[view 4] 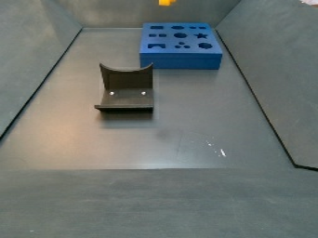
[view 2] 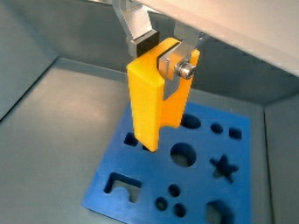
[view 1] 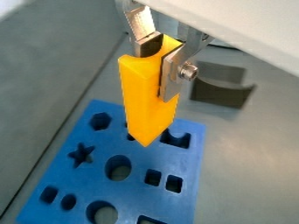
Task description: Insert the arch object.
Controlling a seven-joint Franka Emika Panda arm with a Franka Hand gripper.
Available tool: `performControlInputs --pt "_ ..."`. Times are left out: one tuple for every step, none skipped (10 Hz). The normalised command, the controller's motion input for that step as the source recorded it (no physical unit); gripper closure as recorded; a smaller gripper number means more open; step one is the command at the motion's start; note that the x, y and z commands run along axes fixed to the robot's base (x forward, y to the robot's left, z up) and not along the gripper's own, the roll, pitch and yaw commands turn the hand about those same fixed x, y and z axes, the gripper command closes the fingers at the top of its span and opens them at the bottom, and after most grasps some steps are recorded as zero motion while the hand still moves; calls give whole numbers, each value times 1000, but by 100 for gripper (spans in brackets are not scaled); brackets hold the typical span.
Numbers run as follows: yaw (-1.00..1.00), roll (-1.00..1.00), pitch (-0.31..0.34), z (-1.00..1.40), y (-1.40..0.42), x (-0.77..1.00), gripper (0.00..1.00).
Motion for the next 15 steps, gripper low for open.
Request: performControlInputs --pt "-909 41 -17 -320 63 257 100" --pt "-894 0 -44 -309 83 263 100" --pt "-777 -14 -96 -363 203 226 100" --pt "-443 -157 -80 -591 466 26 100" --pt "-451 -104 -54 -614 497 0 100" --pt "-629 -60 -34 -637 366 29 100" --pt "-1000 0 -23 -480 0 0 100" --pt "-1000 0 -20 -451 0 0 100" --pt "-1000 0 -31 -409 0 0 100" --pt "-1000 9 -30 -366 0 0 100" --pt "-1000 23 -33 -343 0 0 100" --pt "-1000 0 -49 -177 0 0 100" --pt "-963 0 -11 -40 77 146 100" --pt "-906 0 0 0 131 229 100" --pt "-900 0 0 0 137 234 100"
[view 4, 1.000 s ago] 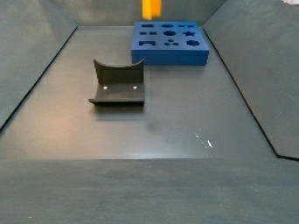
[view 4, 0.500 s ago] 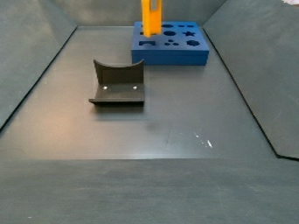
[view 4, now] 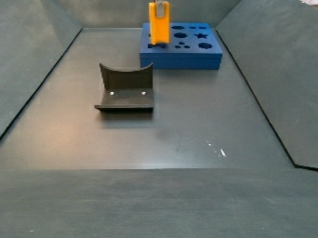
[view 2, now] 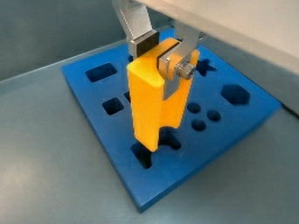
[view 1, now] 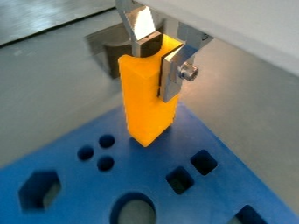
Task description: Insert the arch object.
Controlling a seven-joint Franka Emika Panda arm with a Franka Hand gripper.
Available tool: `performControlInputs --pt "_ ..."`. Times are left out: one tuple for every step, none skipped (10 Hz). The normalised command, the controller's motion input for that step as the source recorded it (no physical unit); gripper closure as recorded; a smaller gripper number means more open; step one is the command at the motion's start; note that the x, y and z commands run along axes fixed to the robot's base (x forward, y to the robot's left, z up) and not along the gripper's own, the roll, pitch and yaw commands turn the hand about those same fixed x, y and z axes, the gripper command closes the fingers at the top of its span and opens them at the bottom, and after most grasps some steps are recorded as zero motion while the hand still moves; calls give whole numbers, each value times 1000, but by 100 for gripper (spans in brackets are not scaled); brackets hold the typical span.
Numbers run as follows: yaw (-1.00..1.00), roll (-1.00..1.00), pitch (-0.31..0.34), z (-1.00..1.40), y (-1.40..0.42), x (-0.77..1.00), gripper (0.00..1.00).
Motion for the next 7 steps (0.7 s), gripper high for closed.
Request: performControlInputs --pt "-903 0 0 0 137 231 100" --pt "-740 -46 -16 -60 249 200 100" --pt "-674 -47 -4 -120 251 211 100" --pt "-683 -30 0 -94 246 163 100" --pt "-203 13 -6 -31 0 0 100" --pt "0 0 -56 -46 0 -66 100" --pt "0 4 -26 -51 -137 0 100"
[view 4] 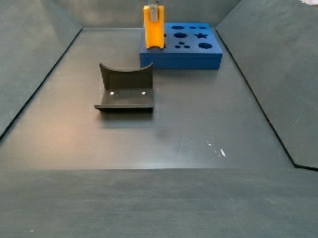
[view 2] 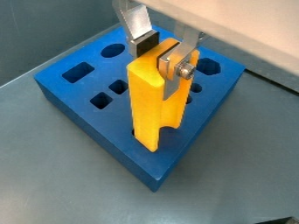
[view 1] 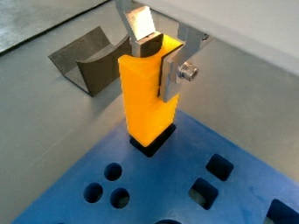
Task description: Insert the arch object.
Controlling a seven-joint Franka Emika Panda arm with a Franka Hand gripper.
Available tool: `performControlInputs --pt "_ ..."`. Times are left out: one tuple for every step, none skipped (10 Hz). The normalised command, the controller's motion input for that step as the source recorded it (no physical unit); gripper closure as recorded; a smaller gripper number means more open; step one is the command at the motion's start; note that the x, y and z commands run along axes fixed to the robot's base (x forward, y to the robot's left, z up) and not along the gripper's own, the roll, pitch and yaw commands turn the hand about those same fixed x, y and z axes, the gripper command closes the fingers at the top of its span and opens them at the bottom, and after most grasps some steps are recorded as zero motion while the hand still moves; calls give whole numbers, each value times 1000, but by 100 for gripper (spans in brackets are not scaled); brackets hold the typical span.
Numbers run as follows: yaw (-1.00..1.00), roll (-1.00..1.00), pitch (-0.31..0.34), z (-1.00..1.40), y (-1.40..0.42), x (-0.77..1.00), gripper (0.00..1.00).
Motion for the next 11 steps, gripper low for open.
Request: performControlInputs --pt "197 13 -1 0 -231 0 100" --pt "371 30 -16 0 -217 -29 100" --pt "394 9 -21 -40 -163 0 100" --pt "260 13 -19 -94 0 0 100" --pt "197 17 -16 -129 0 0 100" --pt "43 0 0 -114 43 0 100" --pt "-60 0 0 -71 51 0 100" --pt "-117 0 0 -71 49 0 100" --pt "-117 0 0 -103 60 0 100" --pt "-154 0 0 -140 46 0 100" --pt "-246 0 0 -126 69 0 100"
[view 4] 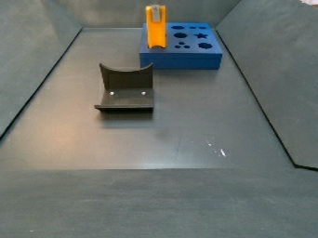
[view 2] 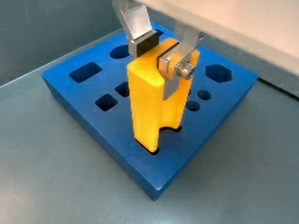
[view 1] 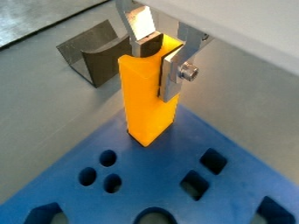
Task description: Insert the arch object.
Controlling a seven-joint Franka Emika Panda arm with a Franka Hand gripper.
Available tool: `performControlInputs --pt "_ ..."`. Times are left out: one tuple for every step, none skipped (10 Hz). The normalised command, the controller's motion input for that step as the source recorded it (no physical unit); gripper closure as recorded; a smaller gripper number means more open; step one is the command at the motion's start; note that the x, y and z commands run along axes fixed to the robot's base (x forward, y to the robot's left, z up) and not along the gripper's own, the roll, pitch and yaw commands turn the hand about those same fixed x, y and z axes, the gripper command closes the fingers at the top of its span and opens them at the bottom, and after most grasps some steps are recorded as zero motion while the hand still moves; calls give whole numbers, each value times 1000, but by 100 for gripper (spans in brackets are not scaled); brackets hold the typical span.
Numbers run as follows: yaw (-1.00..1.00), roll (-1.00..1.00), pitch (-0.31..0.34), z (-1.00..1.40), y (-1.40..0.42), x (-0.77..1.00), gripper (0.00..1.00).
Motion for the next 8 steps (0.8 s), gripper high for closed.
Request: performControlInputs --pt "-243 -14 0 -186 71 0 100" --pt "-226 -50 -34 -291 91 0 100" --pt "-46 -109 -189 -454 74 -97 100" --pt "0 -80 -229 -506 9 -63 100" --pt "0 -79 -197 -483 11 0 100" --pt "-3 -84 -146 -460 29 0 100" --pt "0 -89 -154 -469 40 -3 100" --pt "0 -87 -194 -477 20 -43 100"
